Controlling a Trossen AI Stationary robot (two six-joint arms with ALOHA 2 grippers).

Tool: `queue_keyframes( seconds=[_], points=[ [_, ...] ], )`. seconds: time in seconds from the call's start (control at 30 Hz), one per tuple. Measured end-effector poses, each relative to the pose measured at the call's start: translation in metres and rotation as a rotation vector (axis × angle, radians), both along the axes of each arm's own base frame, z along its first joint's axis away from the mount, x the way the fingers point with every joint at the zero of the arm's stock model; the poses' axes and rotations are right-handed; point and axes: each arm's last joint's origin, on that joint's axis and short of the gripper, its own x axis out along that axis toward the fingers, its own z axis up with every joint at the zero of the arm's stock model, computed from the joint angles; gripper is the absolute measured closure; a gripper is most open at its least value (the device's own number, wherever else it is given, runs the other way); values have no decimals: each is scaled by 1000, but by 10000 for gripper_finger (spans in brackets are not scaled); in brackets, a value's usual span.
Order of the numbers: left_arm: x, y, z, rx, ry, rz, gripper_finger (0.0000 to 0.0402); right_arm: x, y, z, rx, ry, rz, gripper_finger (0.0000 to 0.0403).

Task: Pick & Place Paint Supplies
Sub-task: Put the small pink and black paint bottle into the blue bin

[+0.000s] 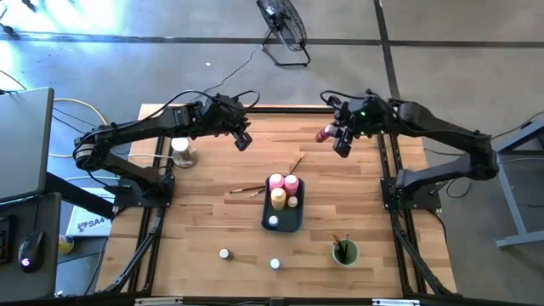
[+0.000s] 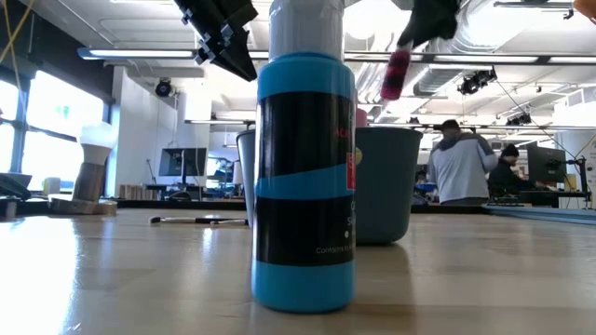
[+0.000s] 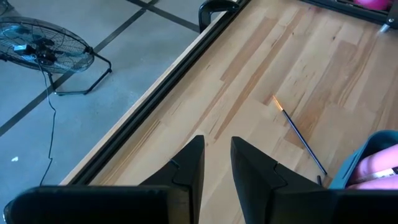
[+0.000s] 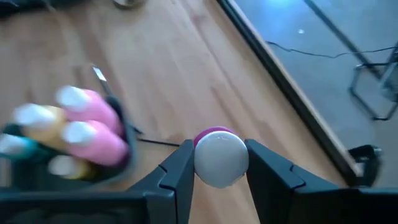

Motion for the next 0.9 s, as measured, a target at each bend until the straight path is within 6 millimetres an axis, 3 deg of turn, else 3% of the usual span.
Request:
queue_keyframes(
  seconds=[0.63,0.9],
  points=[
    [0,0,0,-1,1,0,325,13,98,3,278,-116,-9,286],
    [0,0,0,-2,5,-1,325,44,138,-19,347,-72,34,282]
  ],
)
